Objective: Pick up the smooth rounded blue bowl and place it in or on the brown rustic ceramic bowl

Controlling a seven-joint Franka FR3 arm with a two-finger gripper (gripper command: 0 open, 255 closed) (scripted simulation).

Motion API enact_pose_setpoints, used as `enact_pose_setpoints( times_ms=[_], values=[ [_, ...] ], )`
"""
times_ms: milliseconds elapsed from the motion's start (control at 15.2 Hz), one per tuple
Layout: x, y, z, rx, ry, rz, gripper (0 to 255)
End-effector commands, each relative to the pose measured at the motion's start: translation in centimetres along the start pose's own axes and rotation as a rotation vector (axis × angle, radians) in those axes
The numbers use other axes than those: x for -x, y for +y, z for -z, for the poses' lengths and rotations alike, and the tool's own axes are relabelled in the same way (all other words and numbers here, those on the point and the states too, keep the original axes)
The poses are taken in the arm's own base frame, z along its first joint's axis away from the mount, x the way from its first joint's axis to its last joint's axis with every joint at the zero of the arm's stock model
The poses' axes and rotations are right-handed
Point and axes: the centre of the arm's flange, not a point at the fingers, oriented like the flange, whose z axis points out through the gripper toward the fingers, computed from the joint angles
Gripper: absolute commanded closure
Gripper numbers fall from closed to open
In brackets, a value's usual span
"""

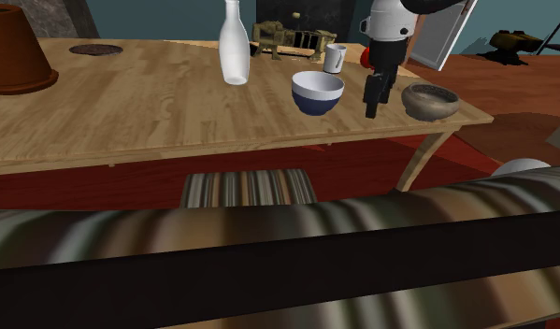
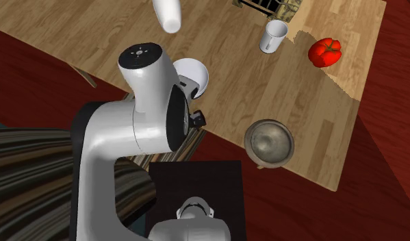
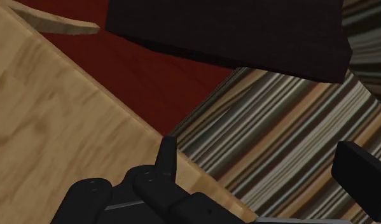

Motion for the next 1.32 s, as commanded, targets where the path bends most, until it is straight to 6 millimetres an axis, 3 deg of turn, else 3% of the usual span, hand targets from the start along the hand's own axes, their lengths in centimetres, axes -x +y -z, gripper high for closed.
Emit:
enact_pose_setpoints(
  times_ms=[0, 858, 1254],
  values=[
    [-2.5, -0.7, 0.6, 0.006, 0.013, 0.005, 0],
    [-17.7, -3.6, 4.9, 0.047, 0.092, 0.039, 0],
    [-17.9, -3.4, 2.2, 0.047, 0.092, 0.039, 0]
  ],
)
